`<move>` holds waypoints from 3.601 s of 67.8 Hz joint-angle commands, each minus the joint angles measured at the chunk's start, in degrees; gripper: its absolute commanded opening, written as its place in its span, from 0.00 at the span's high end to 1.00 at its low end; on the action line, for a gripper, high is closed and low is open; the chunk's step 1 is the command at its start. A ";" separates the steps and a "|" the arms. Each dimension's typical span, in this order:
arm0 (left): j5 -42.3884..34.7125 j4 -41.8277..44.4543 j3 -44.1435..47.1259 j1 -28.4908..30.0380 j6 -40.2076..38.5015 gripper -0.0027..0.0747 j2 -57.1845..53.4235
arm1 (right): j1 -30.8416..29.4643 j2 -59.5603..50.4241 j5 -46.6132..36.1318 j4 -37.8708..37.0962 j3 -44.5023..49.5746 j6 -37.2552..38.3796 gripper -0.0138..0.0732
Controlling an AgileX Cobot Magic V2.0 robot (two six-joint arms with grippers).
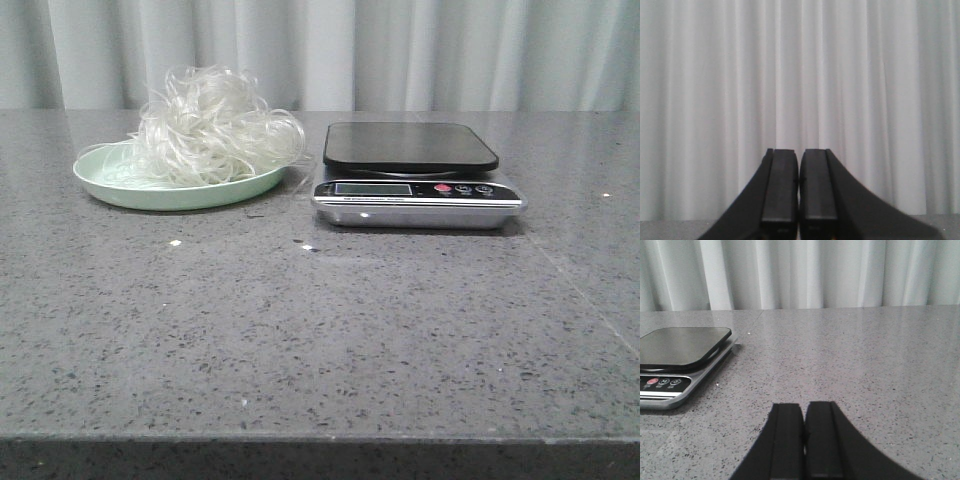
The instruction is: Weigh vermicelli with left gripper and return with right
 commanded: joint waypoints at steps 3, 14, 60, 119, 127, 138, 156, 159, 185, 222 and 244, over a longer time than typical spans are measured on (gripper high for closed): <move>8.91 0.04 -15.03 0.11 -0.34 0.79 10.36 | -0.27 -0.90 -4.88 -0.22 -0.46 -0.05 0.67; 18.90 -0.20 -24.64 0.11 -0.34 0.78 20.74 | -0.27 -0.90 -4.88 -0.22 -0.46 -0.05 0.67; 30.49 -12.96 -43.78 -12.69 11.74 0.27 57.88 | -0.27 -0.90 -4.76 -0.22 -0.46 -0.05 0.67; 28.79 -18.29 -60.31 -19.60 12.10 0.20 91.99 | -0.27 -0.90 -4.76 -0.22 -0.46 -0.05 0.67; 27.70 -18.29 -60.31 -19.99 12.10 0.20 93.77 | -0.27 -0.90 -4.76 -0.22 -0.46 -0.05 0.67; 26.63 -16.81 -60.31 -19.99 12.10 0.22 94.00 | -0.27 -0.90 -4.76 -0.22 -0.46 -0.05 0.67; 27.39 -16.81 -60.31 -19.99 12.10 0.31 94.00 | -0.27 -0.90 -4.76 -0.22 -0.46 -0.05 0.67; 27.39 -16.92 -60.31 -19.99 12.10 0.35 94.00 | -0.27 -0.90 -4.76 -0.22 -0.46 -0.05 0.67; 28.70 -17.01 -61.75 -19.99 12.10 0.78 93.51 | -0.27 -0.90 -4.76 -0.22 -0.46 -0.05 0.67; 30.26 -17.01 -69.28 -20.39 12.10 0.79 85.28 | -0.27 -0.90 -4.51 -0.22 -0.46 -0.05 0.67; 27.80 -17.01 -79.92 -27.30 12.10 0.79 85.03 | -0.27 -0.90 -4.26 -0.22 -0.46 -0.05 0.67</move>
